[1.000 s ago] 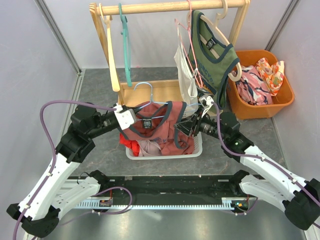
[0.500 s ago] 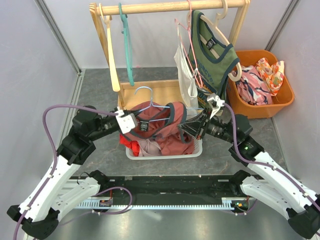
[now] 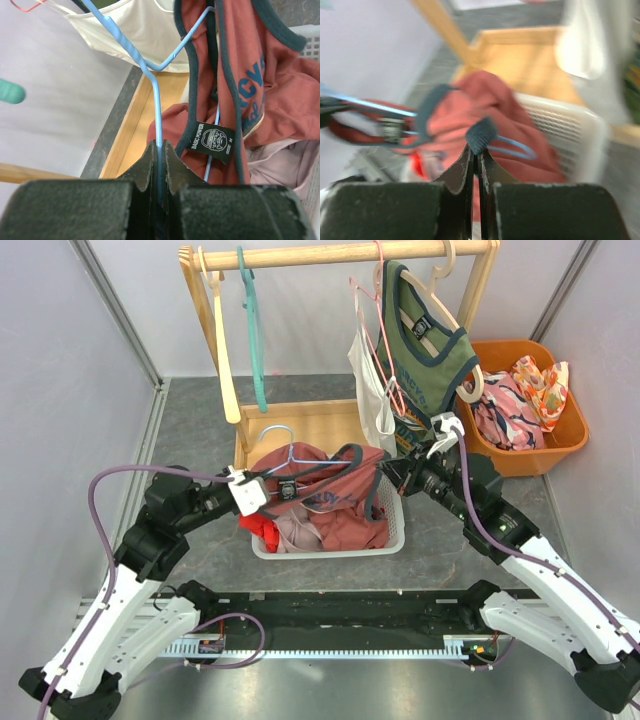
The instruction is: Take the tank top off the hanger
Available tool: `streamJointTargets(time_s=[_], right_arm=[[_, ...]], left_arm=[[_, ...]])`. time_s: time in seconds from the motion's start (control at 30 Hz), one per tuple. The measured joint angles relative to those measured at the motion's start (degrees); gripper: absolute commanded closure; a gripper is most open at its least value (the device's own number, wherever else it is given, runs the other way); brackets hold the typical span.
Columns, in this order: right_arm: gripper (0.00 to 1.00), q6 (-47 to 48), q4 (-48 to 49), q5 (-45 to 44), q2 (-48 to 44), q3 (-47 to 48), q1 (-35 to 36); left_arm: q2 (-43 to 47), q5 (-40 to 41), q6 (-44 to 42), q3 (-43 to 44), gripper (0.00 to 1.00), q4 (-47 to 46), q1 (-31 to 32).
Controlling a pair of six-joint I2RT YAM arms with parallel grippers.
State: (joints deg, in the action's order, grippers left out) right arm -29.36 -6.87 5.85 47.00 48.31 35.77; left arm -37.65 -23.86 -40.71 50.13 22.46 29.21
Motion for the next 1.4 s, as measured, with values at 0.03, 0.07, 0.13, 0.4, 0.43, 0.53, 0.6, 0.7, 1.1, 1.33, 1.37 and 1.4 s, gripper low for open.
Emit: streamJointTargets(time_s=[0.03,0.07,0.13,0.4,0.43,0.53,0.6,0.7,1.1,1.33,1.37,1.4], right_arm=[[1.0,0.28,-2.19,-3.23,-0.02,-0.17,0.0],[1.0,0.5,-3.93,-6.21,-0.44,-0.61,0.0],[1.0,0.74,-6.32,-12.11,-2.1,-1.86,0.0],[1.0,2.93,-11.08,-26.38,-3.89,-2.95,0.09],[1.0,3.28,-11.47,-27.1,-3.45,-2.95,0.09],[1.0,4.0,-12.28,-28.28,-2.21,-2.93,0.13],[1.0,4.33,-12.52,-28.55,-1.53,-2.93,0.13],[1.0,5.42,-12.44,-28.26,-1.07,-2.97,0.13],[0.54,8.13,-11.87,-26.1,1.79,-4.02,0.17],[0.18,15.8,-9.11,-17.97,-5.05,-6.05,0.04],[0.18,17.64,-8.96,-17.18,-7.85,-6.1,0.07],[0.19,19.63,-8.59,-16.35,-11.06,-5.88,0.04]], left_arm=[[0.31,0.0,0.0,0.0,0.98,0.0,-0.24],[0.63,0.02,0.0,0.0,0.98,0.07,-0.5],[1.36,0.02,0.0,0.0,0.98,0.33,-0.96],[2.95,-2.1,1.38,1.33,0.98,4.11,-2.01],[3.04,-2.34,1.49,1.44,0.98,4.52,-2.08],[3.19,-3.76,1.62,2.14,0.98,6.14,-2.16],[3.1,-5.46,1.66,3.43,0.98,7.8,-2.21],[2.64,-9.01,1.75,6.21,0.98,10.49,-2.43],[0.35,-18.78,3.3,13.84,0.98,13.81,-3.15],[-1.9,-17.11,2.89,13.84,0.98,13.4,-3.17],[-2.05,-16.48,2.36,13.79,0.98,13.4,-3.17],[-2.27,-15.54,1.4,13.7,0.98,13.35,-3.17]])
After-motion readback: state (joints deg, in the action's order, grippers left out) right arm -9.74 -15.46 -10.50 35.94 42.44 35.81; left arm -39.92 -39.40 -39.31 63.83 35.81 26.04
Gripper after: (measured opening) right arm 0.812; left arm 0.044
